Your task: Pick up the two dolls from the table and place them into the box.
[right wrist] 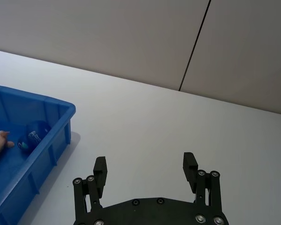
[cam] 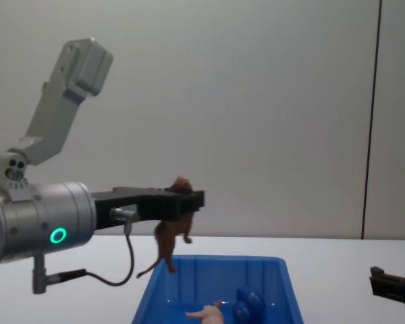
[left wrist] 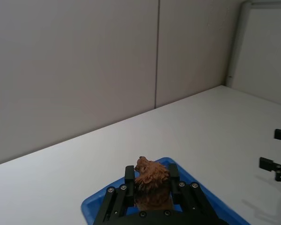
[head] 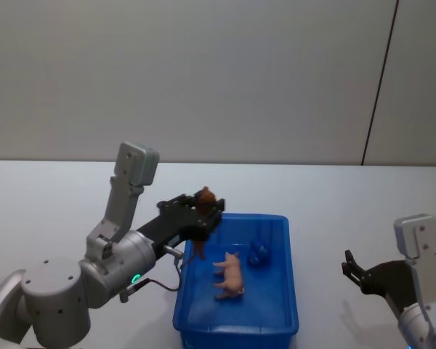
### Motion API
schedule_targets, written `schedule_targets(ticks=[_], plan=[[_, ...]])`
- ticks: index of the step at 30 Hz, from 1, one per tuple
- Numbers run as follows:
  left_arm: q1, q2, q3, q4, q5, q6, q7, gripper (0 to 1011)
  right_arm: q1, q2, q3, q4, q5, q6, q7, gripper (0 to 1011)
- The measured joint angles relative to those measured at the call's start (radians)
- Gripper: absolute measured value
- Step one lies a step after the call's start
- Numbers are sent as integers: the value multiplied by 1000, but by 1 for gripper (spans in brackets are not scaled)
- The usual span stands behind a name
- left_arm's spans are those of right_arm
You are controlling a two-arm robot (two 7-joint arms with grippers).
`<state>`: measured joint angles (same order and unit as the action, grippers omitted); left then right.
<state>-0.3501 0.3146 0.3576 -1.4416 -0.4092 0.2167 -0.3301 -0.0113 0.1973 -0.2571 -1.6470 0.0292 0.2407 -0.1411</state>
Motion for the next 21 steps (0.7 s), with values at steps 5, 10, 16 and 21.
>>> schedule_targets(ticks=[5,10,16,21], plan=[[-23,-12,6,29,-9,-13,-88,504,0,0,0,0,0,0,0,1000],[-47,-29,15,68,-20,-27,-171,664,0,0,0,0,0,0,0,1001],[-68,-44,24,105,-29,-40,-233,835,0,0,0,0,0,0,0,1001],[-81,-53,30,127,-35,-49,-272,981,0,0,0,0,0,0,0,1001]])
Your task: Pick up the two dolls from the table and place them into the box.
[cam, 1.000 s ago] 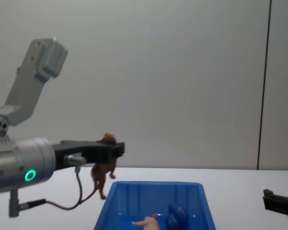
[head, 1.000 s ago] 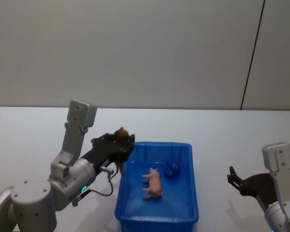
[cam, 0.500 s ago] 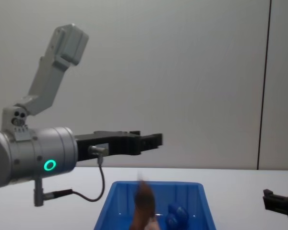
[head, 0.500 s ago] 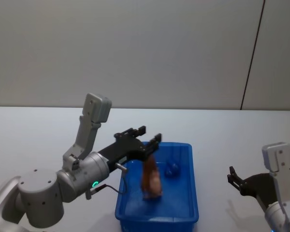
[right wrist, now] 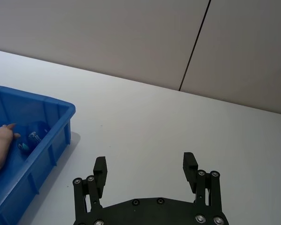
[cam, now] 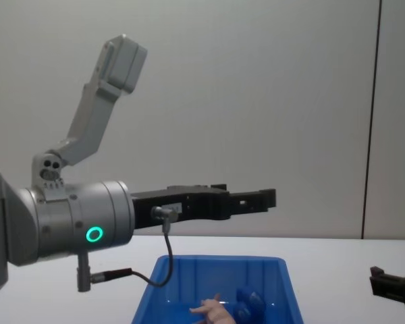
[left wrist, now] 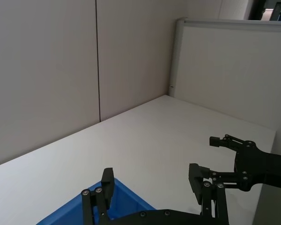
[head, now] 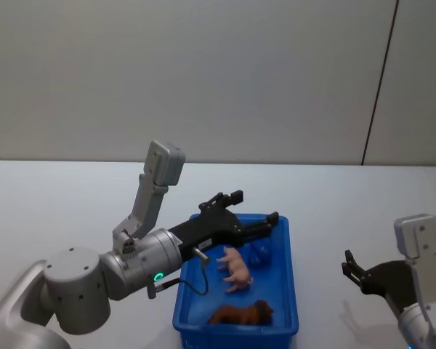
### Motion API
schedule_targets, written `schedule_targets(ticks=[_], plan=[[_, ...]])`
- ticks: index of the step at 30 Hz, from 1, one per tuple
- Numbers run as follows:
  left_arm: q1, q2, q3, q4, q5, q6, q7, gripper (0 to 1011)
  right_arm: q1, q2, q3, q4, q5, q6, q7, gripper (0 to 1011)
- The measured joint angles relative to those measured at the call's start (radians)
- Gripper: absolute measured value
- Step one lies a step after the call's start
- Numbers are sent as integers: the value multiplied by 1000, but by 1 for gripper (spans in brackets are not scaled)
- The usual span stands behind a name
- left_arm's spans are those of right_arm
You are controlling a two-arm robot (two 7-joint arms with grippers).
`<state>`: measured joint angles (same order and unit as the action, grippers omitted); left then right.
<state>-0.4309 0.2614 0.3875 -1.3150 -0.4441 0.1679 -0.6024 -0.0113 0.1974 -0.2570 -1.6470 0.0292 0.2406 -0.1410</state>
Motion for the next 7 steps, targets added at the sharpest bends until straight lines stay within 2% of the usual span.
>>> schedule_targets(ticks=[7], plan=[[-11,-8,5,19,-5,-7,-32,1001,0,0,0,0,0,0,0,1001]])
